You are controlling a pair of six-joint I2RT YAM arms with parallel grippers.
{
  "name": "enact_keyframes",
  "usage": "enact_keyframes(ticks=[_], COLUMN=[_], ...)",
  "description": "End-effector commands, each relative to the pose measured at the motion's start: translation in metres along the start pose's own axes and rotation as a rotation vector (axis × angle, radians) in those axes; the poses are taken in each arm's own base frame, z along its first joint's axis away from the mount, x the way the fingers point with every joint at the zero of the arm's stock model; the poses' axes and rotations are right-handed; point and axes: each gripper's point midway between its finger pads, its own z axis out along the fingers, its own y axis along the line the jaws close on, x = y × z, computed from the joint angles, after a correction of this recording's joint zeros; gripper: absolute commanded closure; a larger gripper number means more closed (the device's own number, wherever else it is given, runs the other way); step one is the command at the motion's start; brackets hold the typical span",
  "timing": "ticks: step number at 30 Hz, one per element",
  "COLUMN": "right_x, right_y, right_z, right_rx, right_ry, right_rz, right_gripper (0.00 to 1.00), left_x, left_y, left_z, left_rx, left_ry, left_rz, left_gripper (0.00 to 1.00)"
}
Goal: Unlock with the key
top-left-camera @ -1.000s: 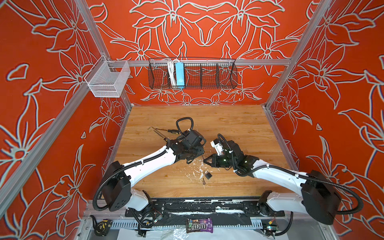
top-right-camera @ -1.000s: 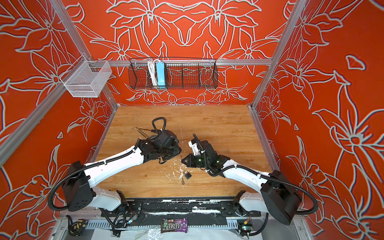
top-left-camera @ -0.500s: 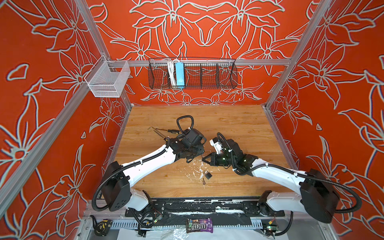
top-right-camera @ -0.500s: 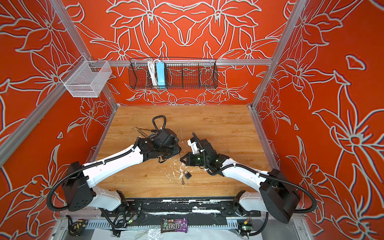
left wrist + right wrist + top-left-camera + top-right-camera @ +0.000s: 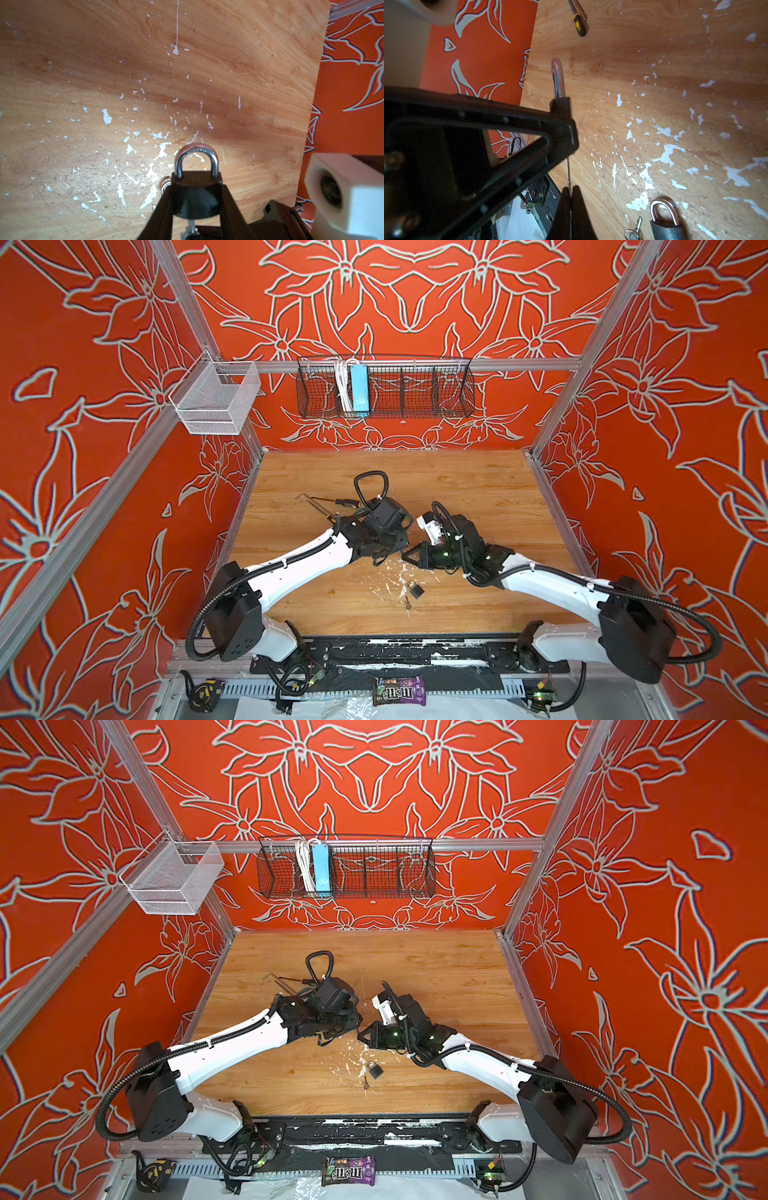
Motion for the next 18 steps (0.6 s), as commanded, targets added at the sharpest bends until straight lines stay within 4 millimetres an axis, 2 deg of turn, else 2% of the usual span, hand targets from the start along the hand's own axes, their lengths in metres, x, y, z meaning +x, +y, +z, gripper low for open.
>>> enact_keyframes(ticks=[1, 6, 18], right_x=[-0.0088, -0.0096, -0.0139], right_y=[0.0132, 0.0127, 0.0149], right_z=[-0.0032, -0.0029, -0.0088], right_rx=[-0.02, -0.021, -0.016], right_ry=[-0.03, -0.032, -0.046], right_rz=[-0.002, 0.01, 0.008], right_gripper=[1.0, 1.0, 1.0], left_x=[-0.0006, -0.0006, 0.0001], left_y=[0.0027, -0.0027, 0.0013], left_z=[-0.0005, -0.0017, -0.0022], left_rx=[-0.029, -0.004, -0.019], left_ry=[0.0, 0.001, 0.005], left_rz=[0.012, 0.025, 0.032], left_gripper=[0.98, 0.98, 1.0])
